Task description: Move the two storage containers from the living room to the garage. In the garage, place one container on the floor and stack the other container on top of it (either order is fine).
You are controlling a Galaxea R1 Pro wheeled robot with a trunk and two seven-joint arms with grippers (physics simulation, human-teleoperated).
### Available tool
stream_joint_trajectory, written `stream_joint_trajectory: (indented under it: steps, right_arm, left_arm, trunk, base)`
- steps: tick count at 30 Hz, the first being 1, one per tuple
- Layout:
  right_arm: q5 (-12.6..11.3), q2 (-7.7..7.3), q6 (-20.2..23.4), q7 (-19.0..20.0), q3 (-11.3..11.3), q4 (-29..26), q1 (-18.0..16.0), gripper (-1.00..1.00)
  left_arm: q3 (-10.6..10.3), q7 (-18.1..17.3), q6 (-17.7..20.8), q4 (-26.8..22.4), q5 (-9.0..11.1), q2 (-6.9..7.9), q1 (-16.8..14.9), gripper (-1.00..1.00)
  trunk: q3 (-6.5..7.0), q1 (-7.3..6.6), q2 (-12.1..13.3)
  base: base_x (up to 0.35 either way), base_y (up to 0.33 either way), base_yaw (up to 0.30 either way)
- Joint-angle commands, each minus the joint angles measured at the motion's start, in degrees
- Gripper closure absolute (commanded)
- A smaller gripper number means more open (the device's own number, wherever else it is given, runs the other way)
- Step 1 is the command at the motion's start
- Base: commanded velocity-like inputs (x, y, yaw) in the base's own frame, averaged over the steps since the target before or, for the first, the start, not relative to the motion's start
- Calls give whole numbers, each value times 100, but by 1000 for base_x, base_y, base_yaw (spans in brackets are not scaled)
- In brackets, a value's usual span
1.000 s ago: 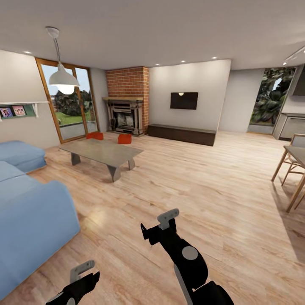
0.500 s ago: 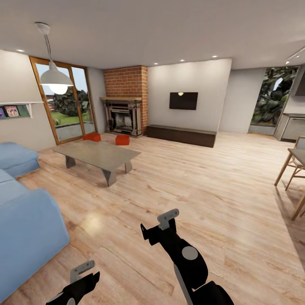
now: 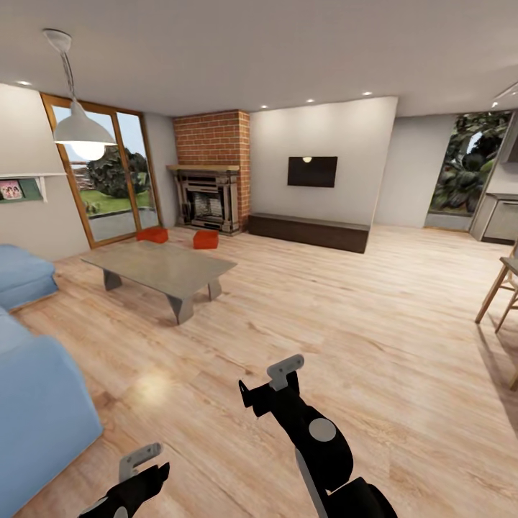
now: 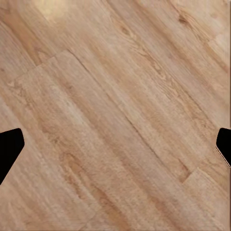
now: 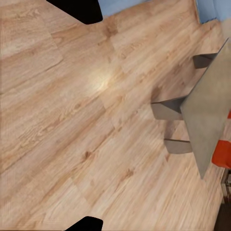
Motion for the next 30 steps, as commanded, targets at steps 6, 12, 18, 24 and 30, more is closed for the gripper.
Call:
stream_joint_trajectory:
  steps: [6, 12, 18, 24, 30]
  right_arm:
    - [0, 0, 0, 0, 0, 0, 0, -100]
    - [0, 0, 0, 0, 1, 0, 0, -100]
    - [0, 0, -1, 0, 0, 0, 0, -100]
    - [0, 0, -22, 0, 0, -4, 0, -100]
    - [0, 0, -26, 0, 0, -3, 0, -100]
  left_arm:
    - [0, 0, 0, -4, 0, 0, 0, -100]
    - [0, 0, 0, 0, 0, 0, 0, -100]
    - [0, 0, 0, 0, 0, 0, 0, -100]
    - [0, 0, 0, 0, 0, 0, 0, -100]
    - [0, 0, 0, 0, 0, 0, 0, -100]
  trunk:
    - [0, 0, 0]
    - [0, 0, 0]
    - [0, 0, 0]
    - [0, 0, 0]
    - [0, 0, 0]
  base:
    - [337, -88, 0]
    - [337, -62, 0]
    - [337, -117, 0]
    - [337, -127, 0]
    - [337, -129, 0]
